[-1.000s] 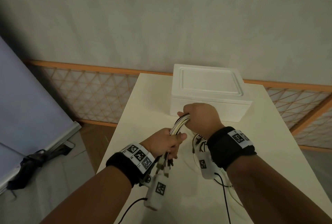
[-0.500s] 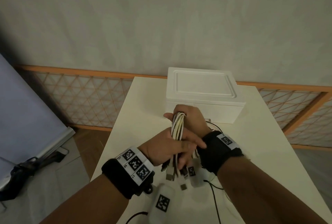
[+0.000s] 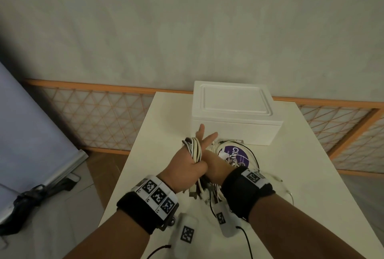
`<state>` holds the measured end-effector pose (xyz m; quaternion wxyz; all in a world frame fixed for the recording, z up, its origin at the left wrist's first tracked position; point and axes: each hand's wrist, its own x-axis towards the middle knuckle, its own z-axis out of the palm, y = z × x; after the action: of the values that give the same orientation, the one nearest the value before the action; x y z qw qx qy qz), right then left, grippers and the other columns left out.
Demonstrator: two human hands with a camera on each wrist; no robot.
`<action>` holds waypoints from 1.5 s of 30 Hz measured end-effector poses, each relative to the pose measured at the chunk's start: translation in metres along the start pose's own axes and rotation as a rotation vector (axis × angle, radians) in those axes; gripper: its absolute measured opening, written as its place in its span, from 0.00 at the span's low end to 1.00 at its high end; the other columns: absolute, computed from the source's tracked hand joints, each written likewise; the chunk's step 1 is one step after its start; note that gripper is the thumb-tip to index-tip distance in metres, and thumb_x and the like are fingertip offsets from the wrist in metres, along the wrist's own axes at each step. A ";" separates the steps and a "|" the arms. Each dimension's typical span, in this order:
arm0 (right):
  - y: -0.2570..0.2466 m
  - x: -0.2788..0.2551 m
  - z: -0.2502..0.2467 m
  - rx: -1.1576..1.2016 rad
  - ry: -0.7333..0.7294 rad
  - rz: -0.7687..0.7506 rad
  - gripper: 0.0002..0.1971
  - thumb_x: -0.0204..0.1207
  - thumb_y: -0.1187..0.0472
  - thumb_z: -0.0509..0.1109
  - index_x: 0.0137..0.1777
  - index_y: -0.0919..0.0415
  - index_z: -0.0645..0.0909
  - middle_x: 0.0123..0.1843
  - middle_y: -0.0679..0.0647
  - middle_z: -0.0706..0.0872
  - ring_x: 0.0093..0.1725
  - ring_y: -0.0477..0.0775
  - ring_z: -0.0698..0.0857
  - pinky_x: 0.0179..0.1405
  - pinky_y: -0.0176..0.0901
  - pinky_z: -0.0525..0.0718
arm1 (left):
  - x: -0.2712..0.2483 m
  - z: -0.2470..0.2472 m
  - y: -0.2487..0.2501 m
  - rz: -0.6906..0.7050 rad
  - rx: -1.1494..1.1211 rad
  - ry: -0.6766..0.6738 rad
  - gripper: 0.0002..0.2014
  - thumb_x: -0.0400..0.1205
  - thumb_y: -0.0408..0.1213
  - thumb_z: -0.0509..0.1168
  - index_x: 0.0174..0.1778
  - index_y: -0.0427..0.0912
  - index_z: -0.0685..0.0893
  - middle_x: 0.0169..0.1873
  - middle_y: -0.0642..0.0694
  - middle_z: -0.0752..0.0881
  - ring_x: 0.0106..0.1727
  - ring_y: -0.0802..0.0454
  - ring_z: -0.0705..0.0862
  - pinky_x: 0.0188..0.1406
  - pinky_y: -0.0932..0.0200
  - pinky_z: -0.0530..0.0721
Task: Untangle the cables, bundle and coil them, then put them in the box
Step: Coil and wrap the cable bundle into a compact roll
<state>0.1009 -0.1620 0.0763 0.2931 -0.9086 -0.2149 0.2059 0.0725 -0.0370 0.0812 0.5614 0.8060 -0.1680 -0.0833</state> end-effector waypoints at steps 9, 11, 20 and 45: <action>-0.004 0.000 0.010 -0.636 0.040 -0.151 0.13 0.76 0.64 0.60 0.60 0.62 0.76 0.48 0.60 0.85 0.46 0.62 0.84 0.37 0.46 0.75 | 0.007 -0.026 -0.023 -0.149 0.214 0.021 0.40 0.76 0.19 0.58 0.74 0.66 0.58 0.85 0.53 0.44 0.82 0.53 0.61 0.65 0.65 0.74; -0.002 -0.002 0.009 -0.665 0.031 -0.139 0.12 0.76 0.64 0.60 0.59 0.62 0.76 0.45 0.58 0.84 0.41 0.60 0.82 0.35 0.46 0.76 | 0.006 -0.030 -0.025 -0.183 0.325 -0.009 0.40 0.77 0.21 0.58 0.79 0.62 0.56 0.84 0.53 0.42 0.78 0.52 0.69 0.59 0.60 0.81; 0.000 -0.020 0.000 -0.751 0.081 -0.166 0.10 0.78 0.62 0.58 0.56 0.58 0.76 0.46 0.53 0.84 0.43 0.58 0.84 0.41 0.50 0.82 | -0.004 -0.025 -0.027 -0.205 0.655 -0.108 0.37 0.82 0.25 0.58 0.83 0.54 0.50 0.85 0.50 0.46 0.79 0.44 0.67 0.71 0.55 0.71; 0.066 -0.010 -0.071 -0.704 0.552 -0.355 0.10 0.55 0.58 0.72 0.39 0.50 0.83 0.36 0.44 0.86 0.37 0.53 0.83 0.43 0.48 0.79 | -0.010 0.027 -0.001 -0.229 0.099 -0.274 0.16 0.78 0.39 0.70 0.24 0.49 0.78 0.23 0.53 0.82 0.29 0.57 0.83 0.39 0.61 0.82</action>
<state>0.1461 -0.2468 0.0906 0.0445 -0.9226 -0.3373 -0.1817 0.0547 -0.0573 0.0704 0.4798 0.8276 -0.1541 -0.2474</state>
